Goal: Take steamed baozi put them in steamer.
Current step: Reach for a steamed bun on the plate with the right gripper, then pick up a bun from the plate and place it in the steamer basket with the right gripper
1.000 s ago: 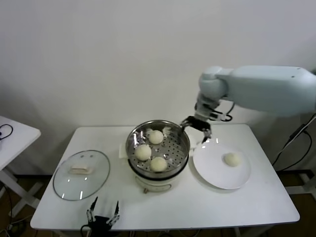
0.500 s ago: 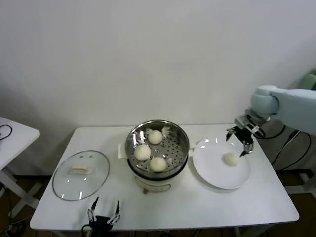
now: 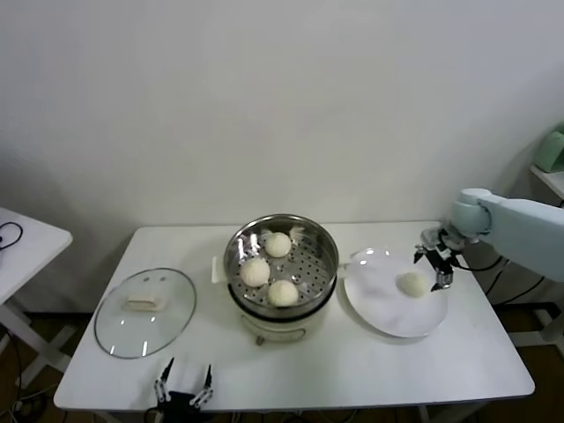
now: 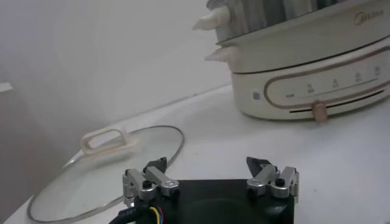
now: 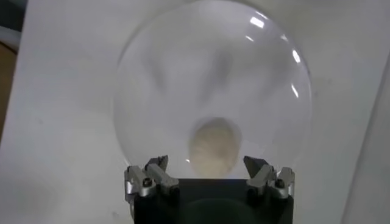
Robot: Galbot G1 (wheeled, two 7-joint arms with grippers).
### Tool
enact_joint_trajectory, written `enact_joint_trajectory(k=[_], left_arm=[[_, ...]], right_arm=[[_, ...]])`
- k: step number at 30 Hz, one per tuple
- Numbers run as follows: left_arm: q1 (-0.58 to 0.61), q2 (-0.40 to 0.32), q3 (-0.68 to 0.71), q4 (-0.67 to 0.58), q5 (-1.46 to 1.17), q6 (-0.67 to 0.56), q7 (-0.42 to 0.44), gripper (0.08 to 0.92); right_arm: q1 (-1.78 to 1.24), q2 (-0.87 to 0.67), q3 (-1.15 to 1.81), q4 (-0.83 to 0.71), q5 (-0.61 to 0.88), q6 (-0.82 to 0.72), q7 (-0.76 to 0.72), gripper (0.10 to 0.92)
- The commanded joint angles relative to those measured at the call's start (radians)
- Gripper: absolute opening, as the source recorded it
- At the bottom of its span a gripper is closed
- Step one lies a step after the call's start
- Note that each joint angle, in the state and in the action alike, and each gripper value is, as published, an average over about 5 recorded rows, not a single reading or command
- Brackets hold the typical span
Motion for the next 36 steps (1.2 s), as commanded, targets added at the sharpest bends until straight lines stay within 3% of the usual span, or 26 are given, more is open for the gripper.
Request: enact_joint_trajectory(k=[1,15,22,27,36], left_arm=[[-0.002,0.0,0.001,0.009,0.003,-0.002,0.0,0.823],[-0.007,0.007,0.001,0.016,0.004,-0.005,-0.002,0.823],[-0.003,0.008,0.002,0.015,0.004,-0.008,-0.003,0.823],[0.0,0.008,0.002,0.008,0.005,-0.008,-0.003,0.823],[0.007,0.007,0.005,-0.007,0.004,-0.009,-0.004,0.823]], right_arm=[[-0.198,0.049,0.169,-0.148,-0.087,-0.017,0.026,0.823],[-0.239,0.096,0.226,-0.211,-0.136,0.003,0.043,0.814],[-0.211,0.085,0.209,-0.183,-0.12,0.002,0.021,0.66],[-0.073,0.054,0.101,-0.094,-0.006,-0.021,0.007,0.592],[0.499,0.056,-0.326,0.178,0.328,-0.039,-0.038,0.585]])
